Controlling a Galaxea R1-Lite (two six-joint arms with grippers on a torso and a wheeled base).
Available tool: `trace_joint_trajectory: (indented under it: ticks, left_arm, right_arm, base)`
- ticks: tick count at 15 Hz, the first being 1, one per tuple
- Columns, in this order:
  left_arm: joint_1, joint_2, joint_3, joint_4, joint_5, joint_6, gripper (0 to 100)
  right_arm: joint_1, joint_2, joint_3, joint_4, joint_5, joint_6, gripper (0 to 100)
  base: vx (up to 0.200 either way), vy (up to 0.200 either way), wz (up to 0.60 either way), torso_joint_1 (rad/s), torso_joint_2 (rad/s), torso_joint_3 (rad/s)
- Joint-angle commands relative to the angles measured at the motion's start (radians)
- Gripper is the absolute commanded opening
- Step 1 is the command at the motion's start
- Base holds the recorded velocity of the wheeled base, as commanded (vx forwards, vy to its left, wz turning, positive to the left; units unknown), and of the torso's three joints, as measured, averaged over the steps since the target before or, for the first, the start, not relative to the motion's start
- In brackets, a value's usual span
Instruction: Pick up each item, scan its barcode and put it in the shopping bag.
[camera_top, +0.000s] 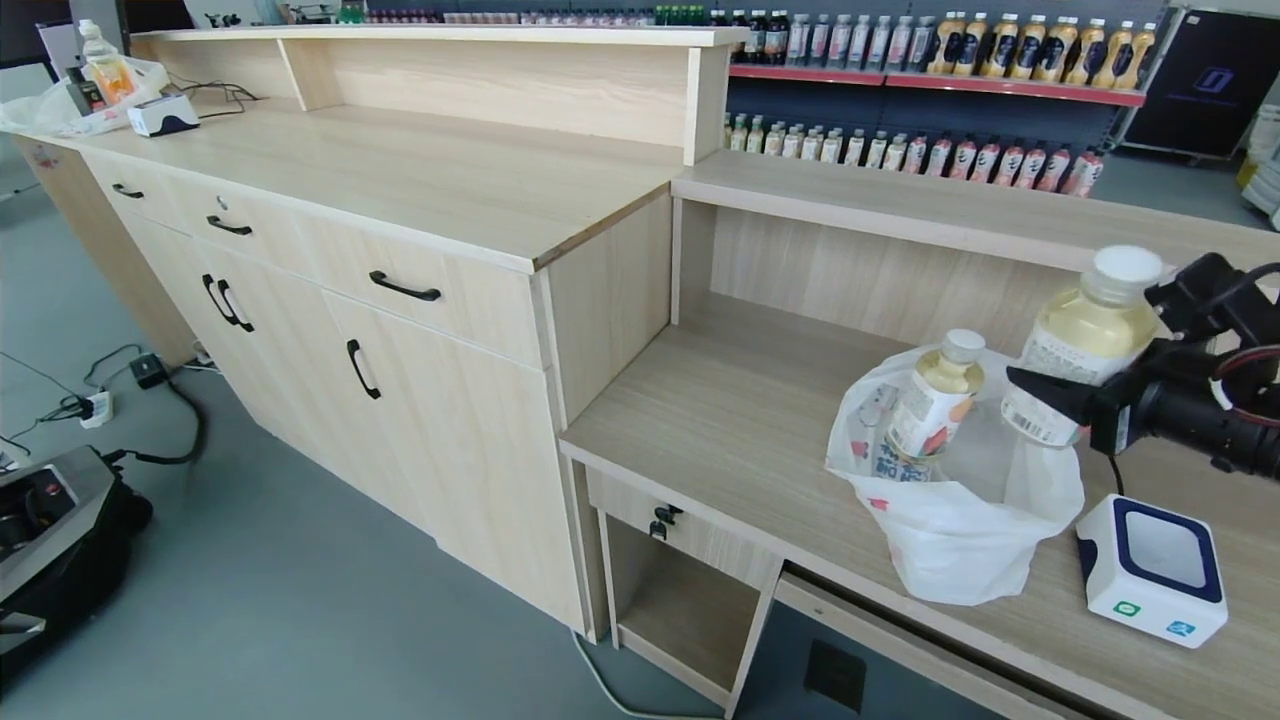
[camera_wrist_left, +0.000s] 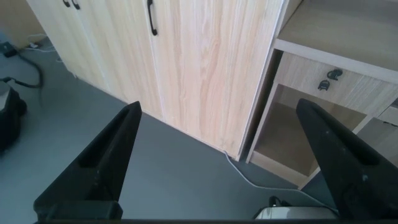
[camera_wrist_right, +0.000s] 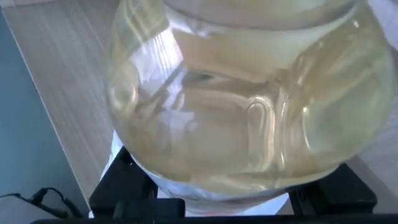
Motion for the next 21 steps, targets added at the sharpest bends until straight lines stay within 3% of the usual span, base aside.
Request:
trace_joint_trajectory:
  ticks: [1, 5, 10, 21]
  left_arm:
    - [0.000, 0.000, 0.000, 0.000, 0.000, 0.000, 100]
    - [0.000, 0.000, 0.000, 0.000, 0.000, 0.000, 100]
    - [0.000, 0.000, 0.000, 0.000, 0.000, 0.000, 100]
    - [0.000, 0.000, 0.000, 0.000, 0.000, 0.000, 100]
  right_arm:
    - [0.020, 0.037, 0.013, 0.021, 0.000, 0.025, 0]
    - [0.016, 0.149, 0.027, 0.034, 0.002, 0.037, 0]
    - [0.022, 0.279, 0.033, -0.109, 0.000, 0.033, 0]
    - [0.054, 0.433, 0.045, -0.186, 0.000, 0.039, 0]
  base:
    - [0.000, 0.000, 0.00, 0.000, 0.00, 0.000]
    - [0.000, 0.000, 0.00, 0.000, 0.00, 0.000]
    - [0.000, 0.000, 0.00, 0.000, 0.00, 0.000]
    - [0.000, 0.000, 0.00, 0.000, 0.00, 0.000]
